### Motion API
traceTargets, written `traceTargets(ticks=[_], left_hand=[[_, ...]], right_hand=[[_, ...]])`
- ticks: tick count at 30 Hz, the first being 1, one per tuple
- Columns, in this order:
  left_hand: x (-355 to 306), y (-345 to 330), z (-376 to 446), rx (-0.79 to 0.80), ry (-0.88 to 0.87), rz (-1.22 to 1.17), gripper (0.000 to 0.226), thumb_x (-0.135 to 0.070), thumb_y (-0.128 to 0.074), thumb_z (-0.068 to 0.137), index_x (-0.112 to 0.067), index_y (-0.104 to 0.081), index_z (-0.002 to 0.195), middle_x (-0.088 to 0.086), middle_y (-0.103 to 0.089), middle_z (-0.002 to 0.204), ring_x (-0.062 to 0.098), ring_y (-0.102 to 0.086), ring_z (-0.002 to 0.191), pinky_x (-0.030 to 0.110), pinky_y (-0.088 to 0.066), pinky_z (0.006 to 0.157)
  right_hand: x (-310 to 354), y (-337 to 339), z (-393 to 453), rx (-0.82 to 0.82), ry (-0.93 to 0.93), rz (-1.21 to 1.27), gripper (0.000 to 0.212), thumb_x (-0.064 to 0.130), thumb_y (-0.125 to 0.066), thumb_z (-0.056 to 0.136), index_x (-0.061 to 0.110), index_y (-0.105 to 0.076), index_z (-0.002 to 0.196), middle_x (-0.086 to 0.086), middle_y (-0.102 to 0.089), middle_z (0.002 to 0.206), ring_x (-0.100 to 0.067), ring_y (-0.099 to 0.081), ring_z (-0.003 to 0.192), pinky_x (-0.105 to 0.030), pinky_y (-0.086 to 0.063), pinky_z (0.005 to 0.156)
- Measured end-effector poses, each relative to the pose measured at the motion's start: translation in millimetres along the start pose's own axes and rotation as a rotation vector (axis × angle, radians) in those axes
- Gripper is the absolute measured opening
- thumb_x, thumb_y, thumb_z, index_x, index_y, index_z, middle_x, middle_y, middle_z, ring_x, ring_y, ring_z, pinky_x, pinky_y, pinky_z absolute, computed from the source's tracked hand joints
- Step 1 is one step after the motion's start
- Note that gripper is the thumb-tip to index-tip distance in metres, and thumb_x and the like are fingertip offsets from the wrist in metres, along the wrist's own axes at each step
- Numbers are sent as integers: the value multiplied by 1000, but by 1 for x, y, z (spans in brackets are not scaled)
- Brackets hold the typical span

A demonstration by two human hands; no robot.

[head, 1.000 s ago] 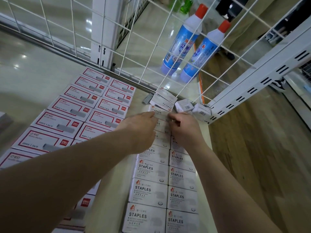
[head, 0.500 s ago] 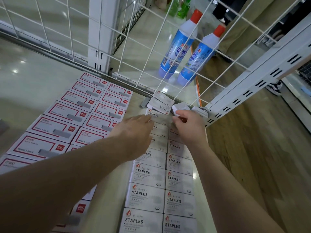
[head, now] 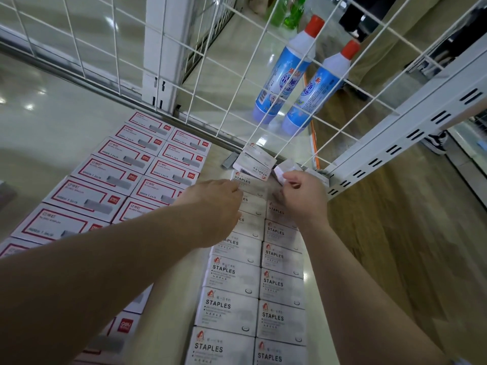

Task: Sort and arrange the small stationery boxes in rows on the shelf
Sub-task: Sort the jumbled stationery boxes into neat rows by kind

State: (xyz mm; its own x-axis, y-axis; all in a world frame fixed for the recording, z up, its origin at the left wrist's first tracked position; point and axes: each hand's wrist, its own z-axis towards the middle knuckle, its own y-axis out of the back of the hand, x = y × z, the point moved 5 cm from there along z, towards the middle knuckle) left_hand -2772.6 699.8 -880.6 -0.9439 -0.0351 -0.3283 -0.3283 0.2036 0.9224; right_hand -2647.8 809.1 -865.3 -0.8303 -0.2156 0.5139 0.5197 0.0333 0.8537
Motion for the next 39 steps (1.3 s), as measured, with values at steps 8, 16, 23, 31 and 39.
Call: traceTargets(ticks=[8,16,23,31,39], left_hand=[[-13,-5,-3,-48,-55,-8,46,-33,-30,99,-18,-27,143,-1,-20,152,16,-22,138,34,-20,114],[-16,-3,0,-60,-58,-29,42,-32,-32,99,-19,-36,139,-4,-30,147,14,-32,132,35,-28,110],[-17,-3,-3,-59,-62,-44,43,-32,-34,99,-19,-35,140,-5,-31,147,13,-33,131,35,-29,110],[-16,-3,-3,-67,-46,-93,43,-32,-36,98,-19,-37,139,-5,-30,148,13,-32,133,36,-30,110],[-14,2,-5,-118,-23,-149,41,-27,-36,98,-21,-37,139,-6,-25,151,13,-27,136,29,-24,110]], right_hand=[[-28,11,3,3,-35,-31,41,11,-49,89,12,-51,130,-10,-52,131,-23,-49,117,-28,-39,88],[-24,-7,20,90,26,-76,13,16,-50,85,24,-56,75,-15,-54,97,-24,-48,83,-22,-25,52],[-17,0,19,43,55,-31,10,18,-65,84,15,-65,94,-7,-49,117,-9,-45,93,-10,-24,69],[-15,-7,20,20,14,-42,19,21,-64,85,9,-56,98,-7,-56,109,-21,-53,97,-29,-41,80],[-9,-5,23,26,-39,-49,23,14,-62,86,10,-60,109,-8,-53,118,-22,-52,104,-32,-43,88]])
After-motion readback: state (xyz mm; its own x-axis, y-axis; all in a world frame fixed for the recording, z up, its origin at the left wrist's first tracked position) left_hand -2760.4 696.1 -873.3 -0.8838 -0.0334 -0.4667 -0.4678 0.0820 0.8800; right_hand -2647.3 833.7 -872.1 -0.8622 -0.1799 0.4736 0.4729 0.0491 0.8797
